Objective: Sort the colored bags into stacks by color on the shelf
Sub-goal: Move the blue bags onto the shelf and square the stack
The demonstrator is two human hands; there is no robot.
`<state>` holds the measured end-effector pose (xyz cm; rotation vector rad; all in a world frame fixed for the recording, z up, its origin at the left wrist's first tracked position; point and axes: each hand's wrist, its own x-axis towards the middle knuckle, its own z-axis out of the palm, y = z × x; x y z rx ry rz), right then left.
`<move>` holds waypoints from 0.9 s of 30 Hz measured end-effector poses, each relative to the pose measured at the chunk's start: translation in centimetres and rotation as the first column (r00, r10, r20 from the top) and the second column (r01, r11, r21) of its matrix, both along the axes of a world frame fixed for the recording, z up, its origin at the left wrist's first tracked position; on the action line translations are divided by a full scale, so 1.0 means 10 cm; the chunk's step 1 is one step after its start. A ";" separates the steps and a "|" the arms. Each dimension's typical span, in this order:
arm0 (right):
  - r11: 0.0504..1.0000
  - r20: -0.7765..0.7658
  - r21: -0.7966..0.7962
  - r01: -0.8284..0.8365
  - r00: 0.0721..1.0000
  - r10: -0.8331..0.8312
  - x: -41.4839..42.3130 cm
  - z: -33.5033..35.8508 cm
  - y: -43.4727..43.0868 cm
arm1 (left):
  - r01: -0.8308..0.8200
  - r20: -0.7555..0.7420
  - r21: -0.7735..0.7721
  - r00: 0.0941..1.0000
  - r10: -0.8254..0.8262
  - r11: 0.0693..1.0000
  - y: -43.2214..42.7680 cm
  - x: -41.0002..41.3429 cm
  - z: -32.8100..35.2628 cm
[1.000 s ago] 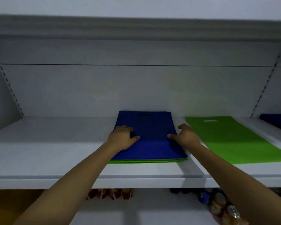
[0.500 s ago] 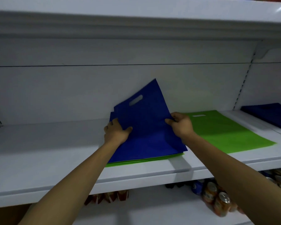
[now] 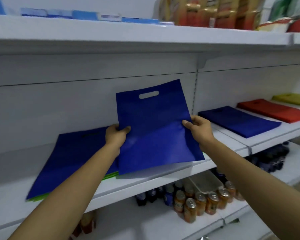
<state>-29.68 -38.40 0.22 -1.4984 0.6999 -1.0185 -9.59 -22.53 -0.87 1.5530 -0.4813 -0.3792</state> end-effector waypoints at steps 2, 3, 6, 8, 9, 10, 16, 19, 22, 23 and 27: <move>0.999 -0.013 0.001 0.046 0.999 -0.046 -0.36 0.00 -0.25 | 0.025 0.005 -0.034 1.000 -0.025 0.999 -0.32 -0.31 0.02; 0.998 -0.011 0.003 0.069 0.998 -0.069 -0.54 0.00 -0.38 | 0.038 0.007 -0.039 0.999 -0.038 0.998 -0.47 -0.46 0.03; 0.989 -0.003 0.021 0.146 0.989 -0.145 -1.07 -0.01 -0.74 | 0.105 -0.003 -0.065 0.994 -0.105 0.992 -0.91 -0.94 0.05; 0.982 -0.001 0.041 0.187 0.982 -0.187 -1.41 -0.03 -0.97 | 0.182 -0.016 -0.057 0.983 -0.183 0.982 -1.17 -1.26 0.03; 0.978 -0.001 0.048 0.202 0.979 -0.202 -1.58 -0.04 -1.08 | 0.219 -0.027 -0.046 0.975 -0.221 0.975 -1.29 -1.41 0.01; 0.975 -0.002 0.049 0.216 0.976 -0.216 -1.74 -0.05 -1.17 | 0.245 -0.036 -0.034 0.969 -0.246 0.969 -1.41 -1.56 -0.01; 0.967 -0.053 0.064 0.247 0.968 -0.243 -2.56 -0.08 -1.65 | 0.211 0.062 -0.041 0.976 -0.208 0.977 -2.09 -2.34 -0.13; 0.964 -0.095 0.100 0.248 0.966 -0.239 -2.84 -0.11 -1.84 | 0.196 0.104 -0.044 0.976 -0.191 0.980 -2.37 -2.62 -0.17; 0.961 -0.127 0.112 0.253 0.963 -0.239 -3.01 -0.15 -2.02 | 0.203 0.145 -0.015 0.969 -0.199 0.979 -2.63 -2.77 -0.19; 0.960 -0.131 0.116 0.255 0.962 -0.240 -3.04 -0.16 -2.08 | 0.205 0.149 -0.008 0.968 -0.202 0.979 -2.72 -2.79 -0.19; 0.952 -0.140 0.109 0.288 0.952 -0.272 -3.05 -0.19 -2.34 | 0.205 0.149 0.008 0.968 -0.204 0.979 -3.05 -2.78 -0.20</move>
